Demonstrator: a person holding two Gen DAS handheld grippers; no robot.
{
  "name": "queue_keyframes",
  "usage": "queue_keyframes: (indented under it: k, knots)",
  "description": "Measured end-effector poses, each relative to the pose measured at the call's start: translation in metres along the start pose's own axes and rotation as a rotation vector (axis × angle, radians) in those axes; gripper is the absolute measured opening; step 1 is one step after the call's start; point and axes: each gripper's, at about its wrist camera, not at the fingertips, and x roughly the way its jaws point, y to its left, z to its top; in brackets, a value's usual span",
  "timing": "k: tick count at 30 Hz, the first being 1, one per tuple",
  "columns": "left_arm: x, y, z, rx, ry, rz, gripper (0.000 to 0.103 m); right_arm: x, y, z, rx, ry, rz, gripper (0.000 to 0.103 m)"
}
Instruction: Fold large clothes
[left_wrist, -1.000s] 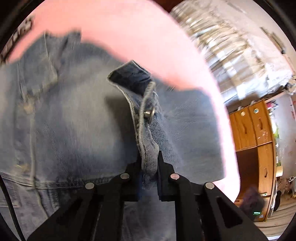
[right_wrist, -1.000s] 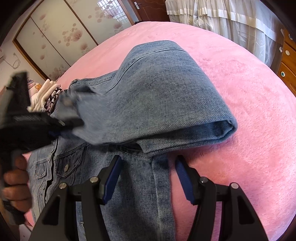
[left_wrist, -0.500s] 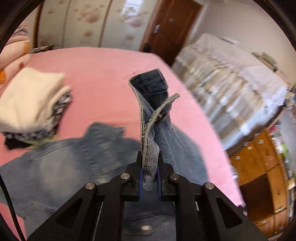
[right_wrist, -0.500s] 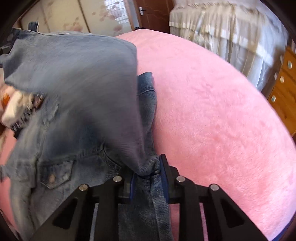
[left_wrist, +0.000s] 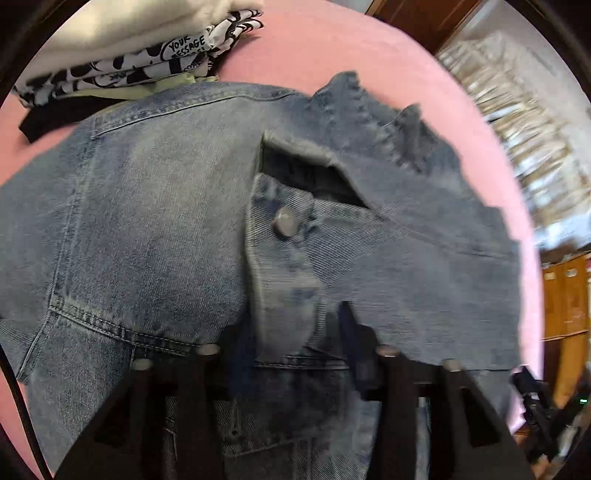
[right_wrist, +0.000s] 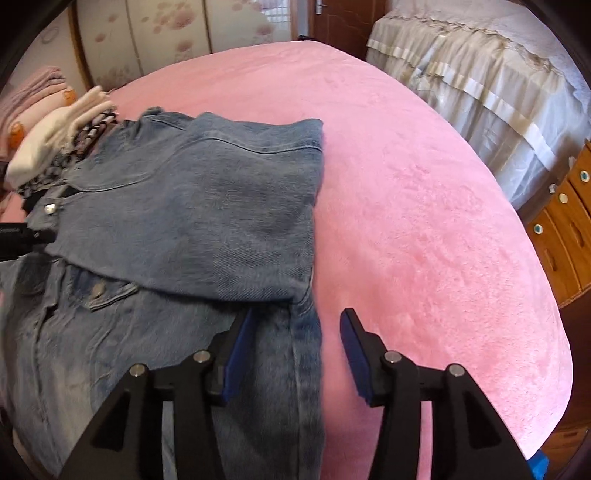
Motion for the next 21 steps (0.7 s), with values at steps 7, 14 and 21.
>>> queue_keyframes:
  k: [7,14,21]
  knots:
    - [-0.019,0.012,0.036,-0.047,-0.083,-0.090,0.068,-0.024,-0.010,0.031,0.096,-0.060,0.190,0.072]
    - [0.016,0.023,0.087,-0.125,-0.018,-0.101,0.068,0.017,-0.029,0.095,0.191,-0.050,0.202,0.072]
    - [0.046,0.002,0.075,0.047,0.027,0.027,0.047,0.080,-0.052,0.148,0.250,0.008,0.137,0.072]
